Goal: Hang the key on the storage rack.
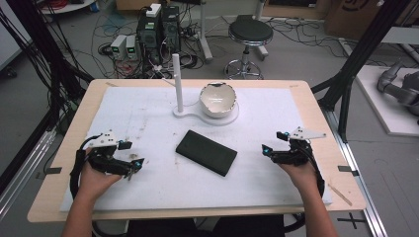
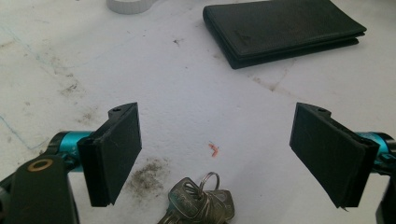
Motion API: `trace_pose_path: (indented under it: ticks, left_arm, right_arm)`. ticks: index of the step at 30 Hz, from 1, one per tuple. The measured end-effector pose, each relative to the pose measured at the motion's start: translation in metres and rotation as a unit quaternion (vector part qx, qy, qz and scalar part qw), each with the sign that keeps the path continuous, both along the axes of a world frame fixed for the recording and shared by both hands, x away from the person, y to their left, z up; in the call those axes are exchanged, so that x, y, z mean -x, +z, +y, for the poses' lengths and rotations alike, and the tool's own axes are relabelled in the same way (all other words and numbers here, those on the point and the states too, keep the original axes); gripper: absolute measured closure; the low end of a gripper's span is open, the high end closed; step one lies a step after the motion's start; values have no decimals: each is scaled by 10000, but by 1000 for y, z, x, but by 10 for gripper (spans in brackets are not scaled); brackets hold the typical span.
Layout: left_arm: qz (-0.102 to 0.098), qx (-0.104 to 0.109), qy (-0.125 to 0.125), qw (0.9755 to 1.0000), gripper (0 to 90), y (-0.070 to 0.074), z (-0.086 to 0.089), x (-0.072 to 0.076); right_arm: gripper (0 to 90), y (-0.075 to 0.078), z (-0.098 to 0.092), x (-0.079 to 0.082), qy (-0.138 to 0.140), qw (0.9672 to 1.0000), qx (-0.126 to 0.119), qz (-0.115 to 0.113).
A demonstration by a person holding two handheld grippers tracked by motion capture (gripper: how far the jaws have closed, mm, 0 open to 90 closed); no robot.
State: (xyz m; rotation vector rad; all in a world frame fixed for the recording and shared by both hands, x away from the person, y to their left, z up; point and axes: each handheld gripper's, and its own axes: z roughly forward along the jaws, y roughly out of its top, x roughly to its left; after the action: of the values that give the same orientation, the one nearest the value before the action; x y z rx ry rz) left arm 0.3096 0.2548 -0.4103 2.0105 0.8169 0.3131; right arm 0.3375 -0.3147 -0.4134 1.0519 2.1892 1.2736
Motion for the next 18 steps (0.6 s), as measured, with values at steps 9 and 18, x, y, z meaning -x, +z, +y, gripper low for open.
trace_pose_path:
  ticks: [9,18]
  left_arm:
    - [43,-36,-30,10000,170,-3,2,-2]
    - [267,-263,-176,9991,289,-17,7,-4]
  right_arm:
    - [179,-1,-1,1,112,9999,-83,47]
    - [180,-3,4,0,107,9998,-111,85]
